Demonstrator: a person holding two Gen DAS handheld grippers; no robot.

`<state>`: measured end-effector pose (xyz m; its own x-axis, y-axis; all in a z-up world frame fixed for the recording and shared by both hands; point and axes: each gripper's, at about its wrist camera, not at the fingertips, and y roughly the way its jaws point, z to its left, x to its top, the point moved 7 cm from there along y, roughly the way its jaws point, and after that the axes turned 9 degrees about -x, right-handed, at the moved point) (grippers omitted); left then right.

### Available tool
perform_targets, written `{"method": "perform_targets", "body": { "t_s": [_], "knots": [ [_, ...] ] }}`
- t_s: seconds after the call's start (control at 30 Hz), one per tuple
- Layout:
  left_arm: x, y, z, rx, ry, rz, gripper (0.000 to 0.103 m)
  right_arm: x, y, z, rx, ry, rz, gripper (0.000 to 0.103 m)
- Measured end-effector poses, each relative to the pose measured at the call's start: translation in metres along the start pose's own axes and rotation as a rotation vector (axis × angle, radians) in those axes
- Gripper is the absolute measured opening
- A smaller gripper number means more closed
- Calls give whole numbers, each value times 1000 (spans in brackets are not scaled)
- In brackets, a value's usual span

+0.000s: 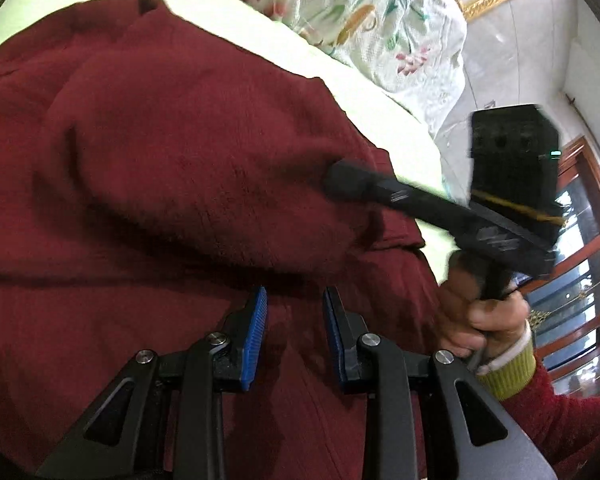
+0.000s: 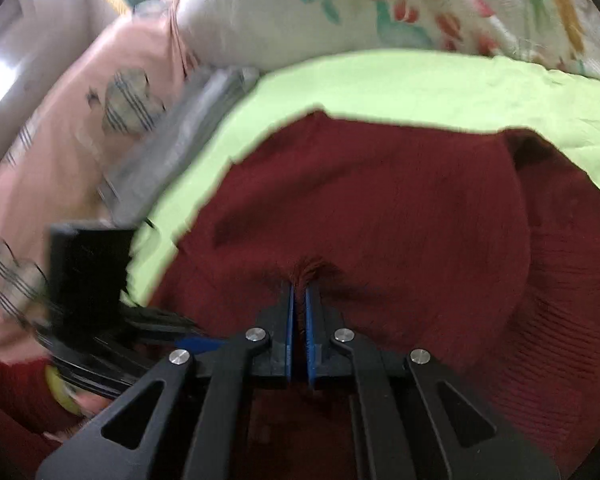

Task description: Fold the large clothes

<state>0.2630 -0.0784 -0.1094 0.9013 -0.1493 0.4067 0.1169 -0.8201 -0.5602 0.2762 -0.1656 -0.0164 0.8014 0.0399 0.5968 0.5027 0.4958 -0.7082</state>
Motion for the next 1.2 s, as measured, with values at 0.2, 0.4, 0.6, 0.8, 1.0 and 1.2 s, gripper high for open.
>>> {"method": "perform_targets", "body": {
  "t_s": [0.2,0.4,0.6,0.8,1.0,1.2],
  "knots": [
    [54,-8,7,82,18,-107,28,13,-48,16,124,23,-126,5],
    [53,-43,48,148,-82,-180,28,-23,-23,1,107,78,-21,13],
    [31,-91,69,201,-139,-252,28,-30,-35,-18,136,172,-58,30],
    [49,-107,35,79,-83,-330,31,-15,-34,-42,83,274,-97,30],
    [51,-55,32,172,0,-180,45,-32,-9,-87,-228,390,-11,30],
    [36,-67,52,178,-81,-184,36,-37,-36,-109,-312,446,-78,31]
  ]
}}
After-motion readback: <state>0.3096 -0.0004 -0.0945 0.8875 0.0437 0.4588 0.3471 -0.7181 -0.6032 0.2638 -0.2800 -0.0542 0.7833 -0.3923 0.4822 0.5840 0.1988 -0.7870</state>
